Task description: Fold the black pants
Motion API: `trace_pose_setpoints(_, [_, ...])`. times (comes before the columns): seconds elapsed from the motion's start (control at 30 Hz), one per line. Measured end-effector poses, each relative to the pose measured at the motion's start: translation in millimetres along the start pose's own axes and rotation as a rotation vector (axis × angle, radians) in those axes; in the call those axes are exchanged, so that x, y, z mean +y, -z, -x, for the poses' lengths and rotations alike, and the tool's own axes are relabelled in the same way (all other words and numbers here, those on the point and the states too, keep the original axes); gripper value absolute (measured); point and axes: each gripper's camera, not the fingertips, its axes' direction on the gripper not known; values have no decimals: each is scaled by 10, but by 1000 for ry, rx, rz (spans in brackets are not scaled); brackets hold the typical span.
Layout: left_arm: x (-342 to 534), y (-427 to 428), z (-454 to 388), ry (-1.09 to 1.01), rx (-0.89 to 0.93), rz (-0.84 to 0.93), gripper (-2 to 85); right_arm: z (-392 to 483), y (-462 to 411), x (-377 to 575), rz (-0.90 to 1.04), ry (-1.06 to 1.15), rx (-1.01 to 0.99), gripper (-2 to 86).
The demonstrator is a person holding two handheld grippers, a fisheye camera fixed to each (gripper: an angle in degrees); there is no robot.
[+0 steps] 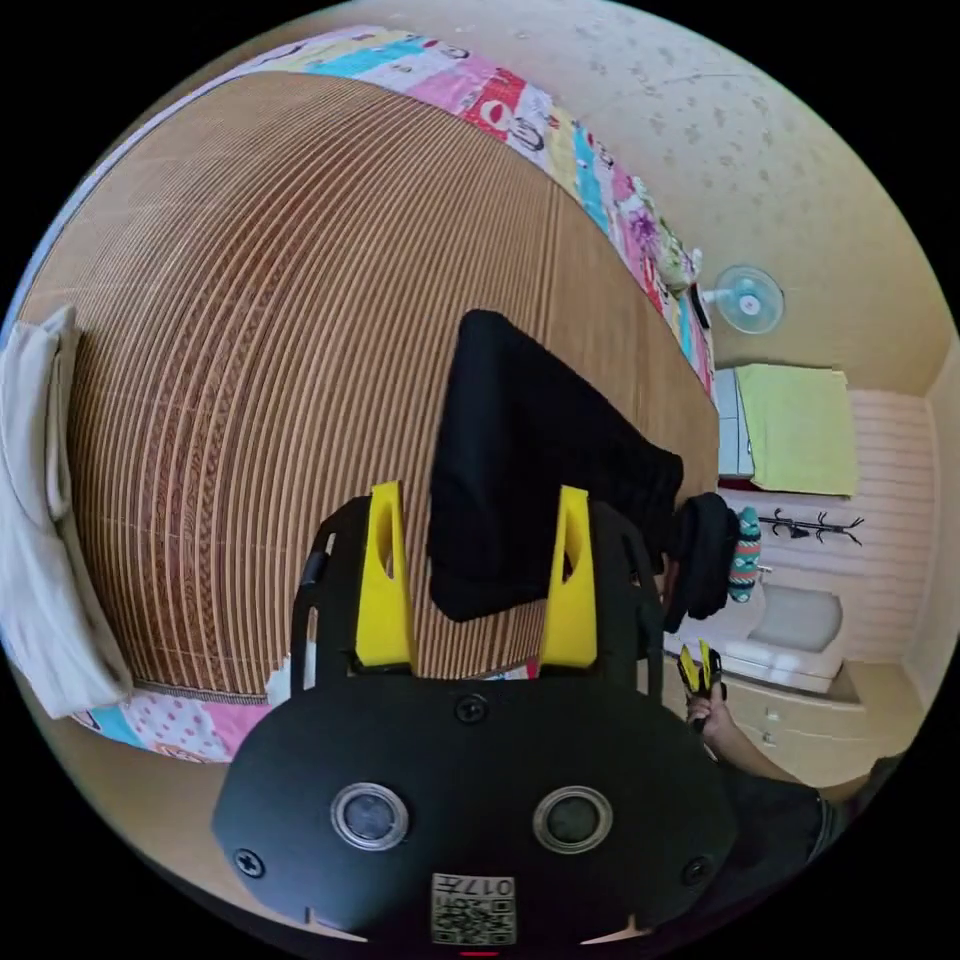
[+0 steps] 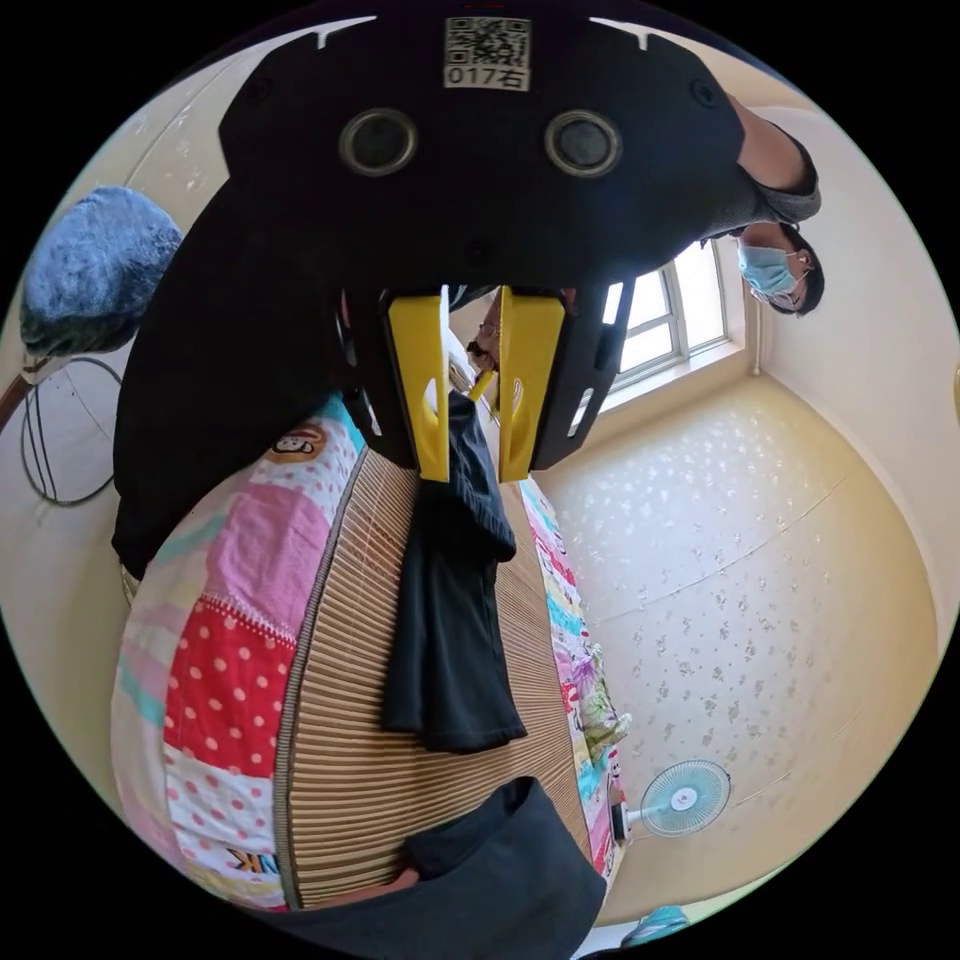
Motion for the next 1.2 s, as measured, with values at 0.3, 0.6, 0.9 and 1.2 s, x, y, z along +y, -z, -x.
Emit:
trace_pose_setpoints(0.3, [26, -897, 788, 51, 488, 232, 82, -113, 107, 167, 8, -38, -62, 76])
trace_pose_setpoints(0.6, [68, 515, 362, -330, 545, 47, 76, -79, 210, 37, 85, -10, -106, 77])
trace_pose_setpoints(0.9, [130, -241, -1321, -580, 275, 167, 100, -214, 441, -98, 77, -56, -246, 77])
trace_pose_setpoints(1.2, [13, -1117, -115, -100, 179, 51, 165, -191, 1073, -113, 80, -29, -284, 84])
